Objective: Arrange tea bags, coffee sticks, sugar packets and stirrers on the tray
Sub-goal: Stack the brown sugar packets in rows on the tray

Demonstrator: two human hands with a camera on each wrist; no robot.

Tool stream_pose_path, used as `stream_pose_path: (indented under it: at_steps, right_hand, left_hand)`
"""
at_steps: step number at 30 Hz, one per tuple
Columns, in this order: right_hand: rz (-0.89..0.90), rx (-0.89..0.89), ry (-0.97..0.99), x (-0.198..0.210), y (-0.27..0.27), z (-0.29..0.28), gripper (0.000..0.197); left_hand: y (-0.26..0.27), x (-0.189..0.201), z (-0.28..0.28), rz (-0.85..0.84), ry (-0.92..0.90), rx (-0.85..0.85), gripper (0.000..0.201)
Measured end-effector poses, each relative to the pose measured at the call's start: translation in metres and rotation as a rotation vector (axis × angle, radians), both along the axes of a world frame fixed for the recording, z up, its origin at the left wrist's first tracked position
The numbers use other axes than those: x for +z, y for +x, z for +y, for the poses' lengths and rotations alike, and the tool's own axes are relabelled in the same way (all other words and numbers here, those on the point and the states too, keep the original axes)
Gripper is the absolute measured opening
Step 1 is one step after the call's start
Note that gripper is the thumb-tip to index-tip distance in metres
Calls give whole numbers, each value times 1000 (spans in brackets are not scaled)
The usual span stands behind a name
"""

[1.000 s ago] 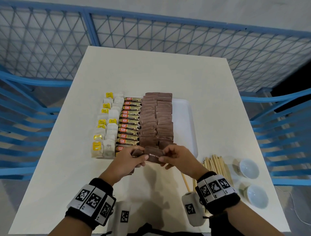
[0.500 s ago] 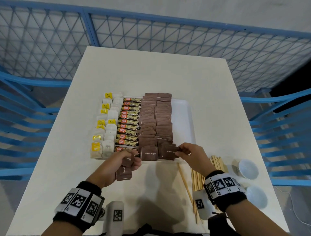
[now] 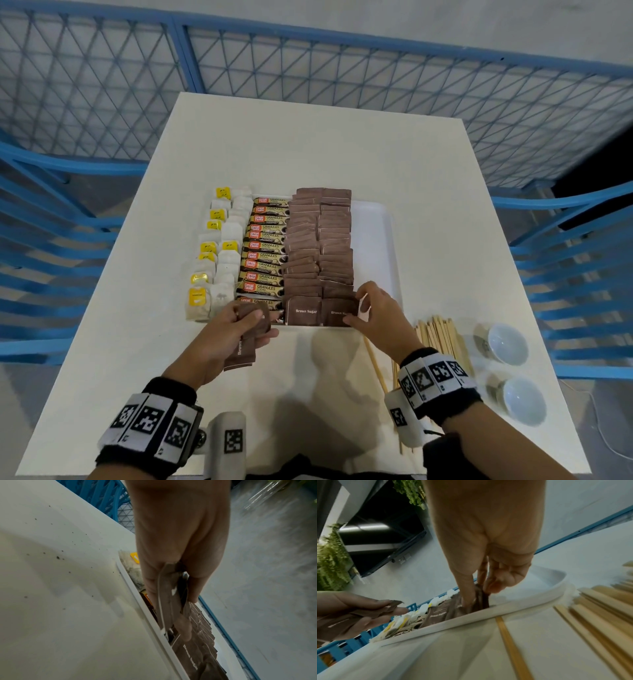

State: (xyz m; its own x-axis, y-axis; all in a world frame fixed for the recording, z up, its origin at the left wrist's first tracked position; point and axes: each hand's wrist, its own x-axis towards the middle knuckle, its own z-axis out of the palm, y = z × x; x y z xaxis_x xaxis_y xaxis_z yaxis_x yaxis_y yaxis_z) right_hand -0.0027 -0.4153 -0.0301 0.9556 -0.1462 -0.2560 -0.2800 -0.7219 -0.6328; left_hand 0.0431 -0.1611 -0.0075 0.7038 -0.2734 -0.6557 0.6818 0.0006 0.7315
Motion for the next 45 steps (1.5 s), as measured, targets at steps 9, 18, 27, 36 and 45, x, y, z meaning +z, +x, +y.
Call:
stream_pose_path:
  at_steps: [9, 18, 27, 36, 45]
  right_hand:
    - [-116, 166, 207, 32, 7, 40, 33]
    - [141, 104, 609, 35, 6, 42, 16]
    - [102, -35, 798, 42, 3, 29, 10]
    - [-40, 316, 211, 48, 14, 27, 19]
    - [164, 45, 529, 24, -2, 27, 7]
  left_hand:
    - [-3, 12, -17, -27, 1, -133, 14]
    - [-2, 18, -33, -135, -29, -142, 9]
    - [-2, 20, -33, -250, 152, -255, 10]
    - [-1, 33, -47, -355, 248, -415, 14]
    - [0, 18, -42, -297, 171, -282, 9]
